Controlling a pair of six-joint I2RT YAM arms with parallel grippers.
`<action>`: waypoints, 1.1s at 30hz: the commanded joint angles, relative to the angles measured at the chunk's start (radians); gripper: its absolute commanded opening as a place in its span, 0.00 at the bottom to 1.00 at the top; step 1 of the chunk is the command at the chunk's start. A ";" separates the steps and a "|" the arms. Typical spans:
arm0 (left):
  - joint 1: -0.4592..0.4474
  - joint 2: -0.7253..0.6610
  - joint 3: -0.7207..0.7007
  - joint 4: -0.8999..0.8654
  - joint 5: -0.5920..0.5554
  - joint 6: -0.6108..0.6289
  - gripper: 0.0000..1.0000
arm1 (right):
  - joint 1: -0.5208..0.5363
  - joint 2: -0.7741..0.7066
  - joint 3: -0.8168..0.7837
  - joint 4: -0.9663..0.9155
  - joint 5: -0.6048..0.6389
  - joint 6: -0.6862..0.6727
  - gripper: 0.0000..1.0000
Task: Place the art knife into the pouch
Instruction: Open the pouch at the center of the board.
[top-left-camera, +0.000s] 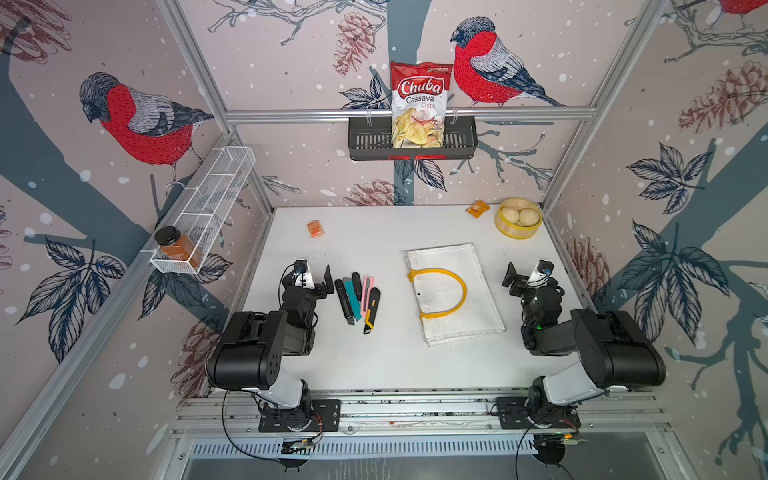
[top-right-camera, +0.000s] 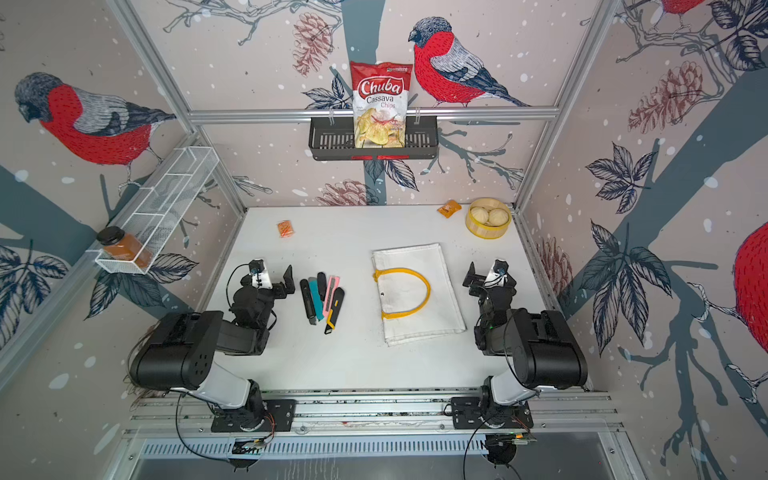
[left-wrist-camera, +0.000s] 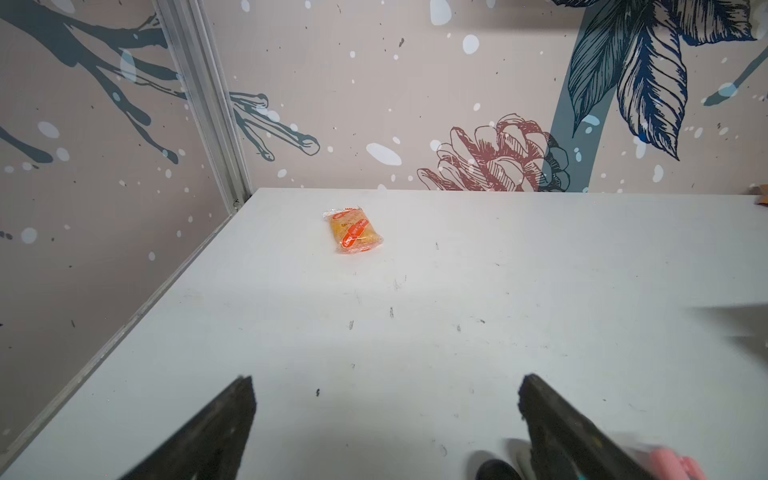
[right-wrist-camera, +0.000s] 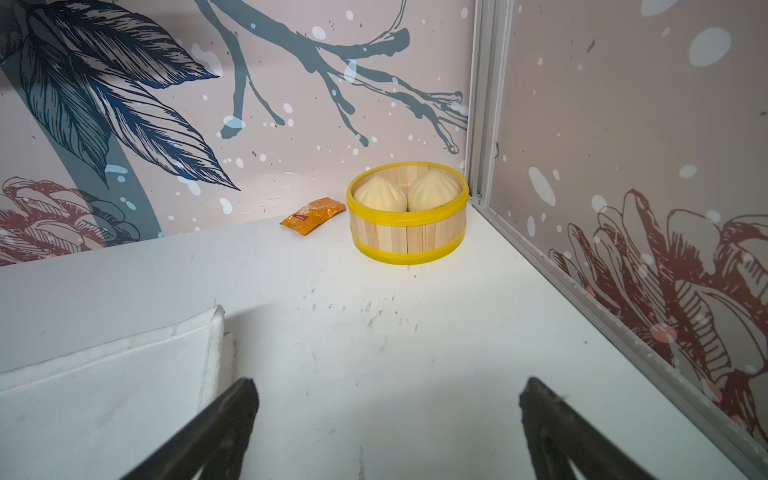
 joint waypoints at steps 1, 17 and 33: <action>0.000 -0.002 0.004 0.016 0.011 0.005 0.99 | 0.000 0.000 0.002 0.013 0.012 0.012 1.00; 0.000 0.000 0.005 0.016 0.011 0.005 0.99 | 0.000 -0.001 0.002 0.014 0.012 0.012 1.00; 0.001 0.000 0.007 0.012 -0.016 -0.004 0.98 | 0.000 -0.004 0.000 0.017 0.017 0.013 1.00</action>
